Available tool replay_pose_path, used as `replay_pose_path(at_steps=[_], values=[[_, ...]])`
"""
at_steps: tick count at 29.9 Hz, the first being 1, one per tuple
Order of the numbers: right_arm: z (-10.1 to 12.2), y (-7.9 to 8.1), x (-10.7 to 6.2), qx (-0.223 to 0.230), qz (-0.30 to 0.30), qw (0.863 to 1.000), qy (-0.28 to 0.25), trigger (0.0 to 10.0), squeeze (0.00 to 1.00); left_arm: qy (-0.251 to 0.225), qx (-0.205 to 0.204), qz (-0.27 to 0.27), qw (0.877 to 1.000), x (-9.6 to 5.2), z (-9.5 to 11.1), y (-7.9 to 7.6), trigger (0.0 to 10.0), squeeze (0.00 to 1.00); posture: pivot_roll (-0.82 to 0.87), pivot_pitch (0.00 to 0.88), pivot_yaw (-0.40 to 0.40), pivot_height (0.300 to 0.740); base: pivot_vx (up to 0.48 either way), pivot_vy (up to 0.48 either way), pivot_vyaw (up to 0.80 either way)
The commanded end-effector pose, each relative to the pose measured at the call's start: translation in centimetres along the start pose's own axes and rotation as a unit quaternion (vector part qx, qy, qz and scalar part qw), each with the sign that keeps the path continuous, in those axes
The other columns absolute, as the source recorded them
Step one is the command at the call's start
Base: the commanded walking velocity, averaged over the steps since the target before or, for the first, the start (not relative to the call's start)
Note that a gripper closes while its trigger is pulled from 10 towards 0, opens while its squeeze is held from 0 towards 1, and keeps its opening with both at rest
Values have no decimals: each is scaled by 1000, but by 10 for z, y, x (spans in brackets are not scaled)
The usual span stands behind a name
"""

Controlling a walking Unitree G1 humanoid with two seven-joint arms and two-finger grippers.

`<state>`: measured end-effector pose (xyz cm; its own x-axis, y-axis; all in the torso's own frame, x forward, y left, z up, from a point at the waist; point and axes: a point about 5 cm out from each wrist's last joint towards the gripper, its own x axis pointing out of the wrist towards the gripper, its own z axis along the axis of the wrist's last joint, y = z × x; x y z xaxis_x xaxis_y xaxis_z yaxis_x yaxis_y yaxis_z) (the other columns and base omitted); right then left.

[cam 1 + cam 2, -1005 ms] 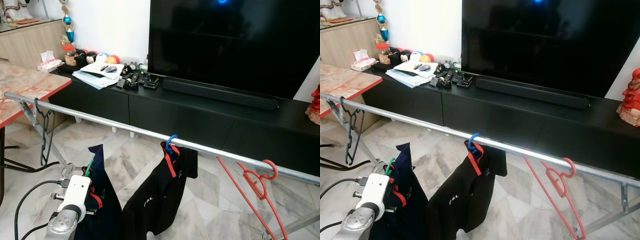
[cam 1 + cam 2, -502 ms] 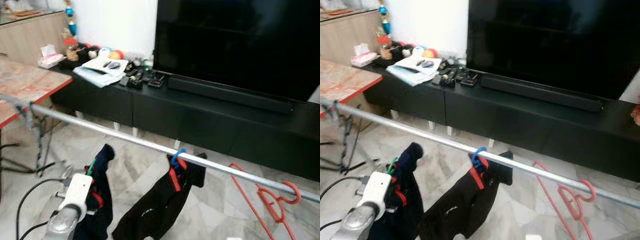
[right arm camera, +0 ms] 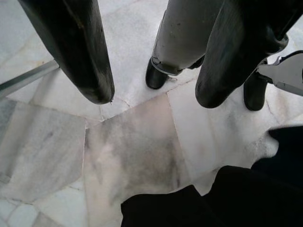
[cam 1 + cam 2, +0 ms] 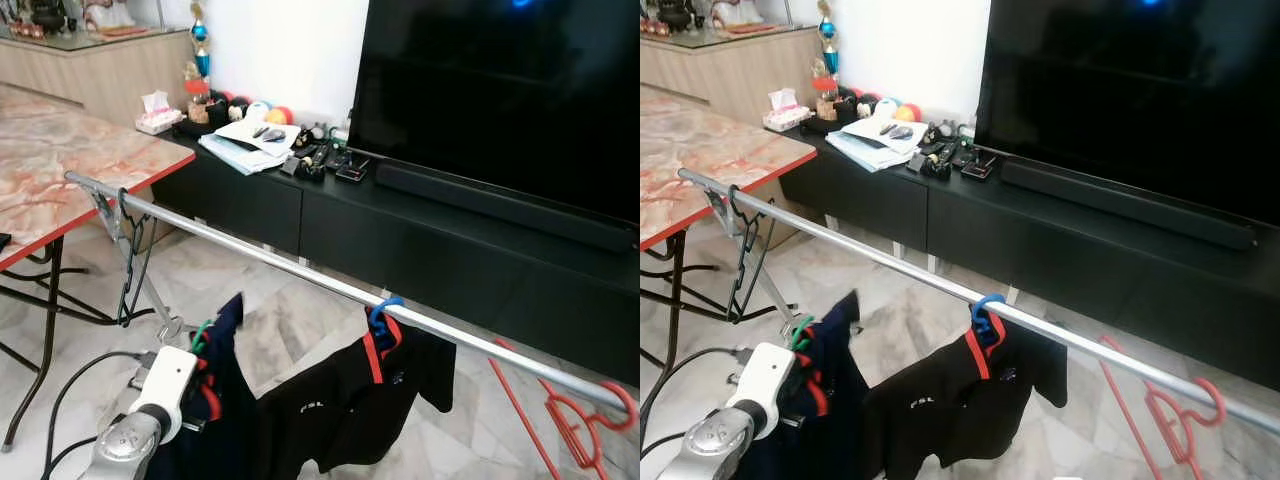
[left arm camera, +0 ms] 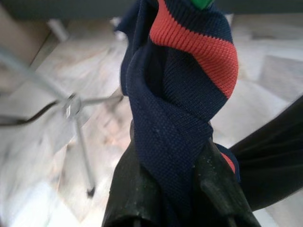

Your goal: Hang hanger

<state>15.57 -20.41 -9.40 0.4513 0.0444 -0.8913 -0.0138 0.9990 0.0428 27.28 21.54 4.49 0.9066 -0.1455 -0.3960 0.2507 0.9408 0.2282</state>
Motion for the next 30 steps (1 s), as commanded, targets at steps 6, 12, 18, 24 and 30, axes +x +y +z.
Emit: replay_pose_path(at_steps=[6, 12, 18, 24, 30], values=[[2, -4, -1, -3, -10, 1000, -1, 10000, 0, -28, 41, -18, 999, 22, 32, 10, 10000, 0, 119, 0, -62, 740, 0, 0, 0], [2, -4, -1, -1, -13, 1000, -2, 10000, 0, -41, 58, -26, 997, 38, 52, 7, 10000, 0, 106, 0, -60, 740, 0, 0, 0], [2, -5, -1, -1, -15, 1000, -2, 10000, 0, -65, 52, -22, 996, 50, 73, 5, 10000, 0, 105, 0, -62, 740, 0, 0, 0], [2, -6, -1, -1, -17, 1000, -2, 10000, 0, -82, 46, -13, 995, 64, 98, -1, 10000, 0, 95, 0, -67, 740, 0, 0, 0], [2, -6, -1, 0, -19, 1000, -3, 10000, 0, -66, 56, -5, 996, 68, 102, 1, 10000, 0, 87, 0, -65, 740, 0, 0, 0]])
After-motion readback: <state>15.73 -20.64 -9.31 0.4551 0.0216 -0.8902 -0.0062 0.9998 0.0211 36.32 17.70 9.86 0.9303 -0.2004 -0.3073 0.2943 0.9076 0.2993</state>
